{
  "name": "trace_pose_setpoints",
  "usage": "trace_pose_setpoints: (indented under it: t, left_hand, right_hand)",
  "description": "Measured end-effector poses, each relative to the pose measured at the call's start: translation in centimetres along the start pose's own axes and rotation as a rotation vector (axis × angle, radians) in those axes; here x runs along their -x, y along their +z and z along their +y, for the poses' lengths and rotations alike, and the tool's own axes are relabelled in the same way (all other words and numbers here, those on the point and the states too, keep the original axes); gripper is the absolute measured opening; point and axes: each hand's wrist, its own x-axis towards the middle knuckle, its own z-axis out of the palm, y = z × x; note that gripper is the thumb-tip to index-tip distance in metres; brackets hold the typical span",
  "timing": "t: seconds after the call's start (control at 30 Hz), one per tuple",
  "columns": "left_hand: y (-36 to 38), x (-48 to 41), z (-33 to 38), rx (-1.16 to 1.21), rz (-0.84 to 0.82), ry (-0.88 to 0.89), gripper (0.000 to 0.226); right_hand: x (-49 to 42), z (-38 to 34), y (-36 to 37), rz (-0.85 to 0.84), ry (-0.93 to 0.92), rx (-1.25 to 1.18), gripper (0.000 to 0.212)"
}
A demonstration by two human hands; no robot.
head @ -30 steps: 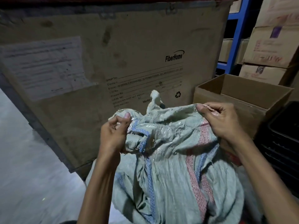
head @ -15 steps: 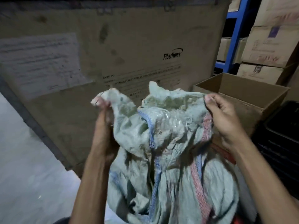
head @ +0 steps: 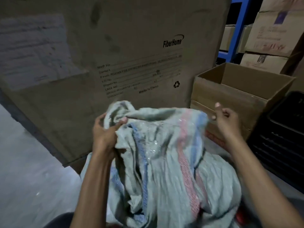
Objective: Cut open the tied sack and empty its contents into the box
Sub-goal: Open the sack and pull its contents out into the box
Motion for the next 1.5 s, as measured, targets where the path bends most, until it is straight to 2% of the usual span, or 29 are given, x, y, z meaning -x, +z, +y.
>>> trace_pose_setpoints:
  t: [0.07, 0.1, 0.17, 0.23, 0.27, 0.3, 0.4, 0.43, 0.5, 0.53, 0.57, 0.63, 0.7, 0.73, 0.77, 0.8, 0.83, 0.9, 1.0, 1.1, 1.2, 1.27, 1.3, 1.4, 1.5]
  left_hand:
    - [-1.3, -1.1, -0.2, 0.15, 0.001, -0.053, 0.056]
    - [-1.5, -1.4, -0.3, 0.216, -0.055, -0.078, 0.058]
    - [-0.7, -1.4, -0.5, 0.26, -0.188, -0.138, 0.071]
    - [0.7, -0.9, -0.6, 0.227, -0.266, -0.208, 0.093]
    - [1.3, -0.9, -0.9, 0.186, -0.257, -0.207, 0.094]
    - [1.8, -0.9, -1.1, 0.114, -0.203, -0.159, 0.084]
    - [1.9, -2.0, -2.4, -0.098, 0.139, 0.057, 0.037]
    - [1.9, -2.4, -2.8, -0.092, 0.236, 0.077, 0.026]
    - [1.8, -3.4, -3.8, -0.053, 0.331, 0.042, 0.024]
    - [2.1, -3.5, -3.9, -0.055, 0.329, 0.004, 0.031]
    - [1.8, -3.8, -4.0, -0.063, 0.278, -0.066, 0.051]
    - [1.9, -3.7, -3.1, 0.036, 0.006, -0.298, 0.096]
    - [3.1, -1.4, -0.6, 0.032, -0.343, -0.449, 0.097]
    - [4.1, 0.0, 0.5, -0.071, -0.47, -0.472, 0.094]
    - [5.6, 1.7, 1.8, -0.188, -0.557, -0.476, 0.098]
    - [7.3, 3.3, 2.8, -0.327, -0.598, -0.468, 0.101]
    - [8.6, 4.6, 3.4, -0.413, -0.592, -0.449, 0.103]
    - [9.8, 7.0, 4.4, -0.511, -0.491, -0.429, 0.098]
    - [8.2, 10.8, 5.6, -0.486, -0.331, -0.397, 0.069]
    - [5.9, 15.4, 10.4, -0.321, -0.219, -0.61, 0.038]
    - [5.0, 19.2, 19.9, -0.36, -0.233, -0.701, 0.044]
    - [5.0, 20.1, 28.2, -0.395, -0.344, -0.594, 0.041]
    - [5.2, 19.8, 32.6, -0.409, -0.393, -0.51, 0.038]
    - [6.3, 16.9, 44.1, -0.493, -0.538, -0.244, 0.035]
    - [7.8, 14.6, 51.7, -0.538, -0.582, -0.098, 0.032]
  right_hand:
    - [0.5, -0.4, -1.0, -0.269, 0.259, -0.113, 0.059]
    - [1.4, -0.7, -1.2, -0.444, 0.344, -0.143, 0.057]
    - [3.6, -0.6, 0.2, -0.747, 0.419, -0.227, 0.067]
    - [4.5, -0.2, 2.3, -0.864, 0.474, -0.246, 0.052]
    - [4.0, 0.3, 2.7, -0.833, 0.48, -0.269, 0.04]
    - [3.3, 0.4, 2.5, -0.736, 0.462, -0.296, 0.035]
    - [-1.8, 1.9, 0.7, -0.112, 0.361, -0.476, 0.05]
    - [-2.7, 2.1, -0.2, 0.05, 0.319, -0.523, 0.05]
    - [-2.7, 1.5, -1.5, 0.183, 0.279, -0.56, 0.036]
    - [-2.4, 0.8, -1.9, 0.193, 0.243, -0.57, 0.032]
    - [-1.6, -0.4, -2.3, 0.16, 0.216, -0.577, 0.029]
    - [-0.5, -2.4, -2.9, -0.023, 0.28, -0.713, 0.031]
    - [0.5, -4.3, -2.8, -0.224, 0.327, -0.782, 0.062]
    - [0.8, -5.1, -2.4, -0.293, 0.326, -0.715, 0.067]
    - [1.4, -6.2, -1.7, -0.367, 0.336, -0.613, 0.066]
    - [2.0, -7.0, -1.0, -0.412, 0.357, -0.476, 0.076]
    - [3.1, -7.7, -0.5, -0.418, 0.361, -0.321, 0.086]
    - [6.2, -8.6, -0.3, -0.372, 0.351, -0.177, 0.078]
    - [11.5, -10.6, -2.3, -0.257, 0.383, -0.078, 0.067]
    - [16.1, -14.2, -6.9, -0.061, 0.701, -0.296, 0.065]
    - [19.8, -22.0, -13.3, 0.087, 1.068, -0.432, 0.037]
    - [21.1, -29.3, -16.5, 0.135, 1.228, -0.479, 0.019]
    - [21.1, -33.2, -17.7, 0.139, 1.276, -0.512, 0.017]
    - [18.8, -44.6, -19.7, 0.064, 1.277, -0.616, 0.031]
    - [15.4, -51.8, -20.5, 0.016, 1.171, -0.618, 0.035]
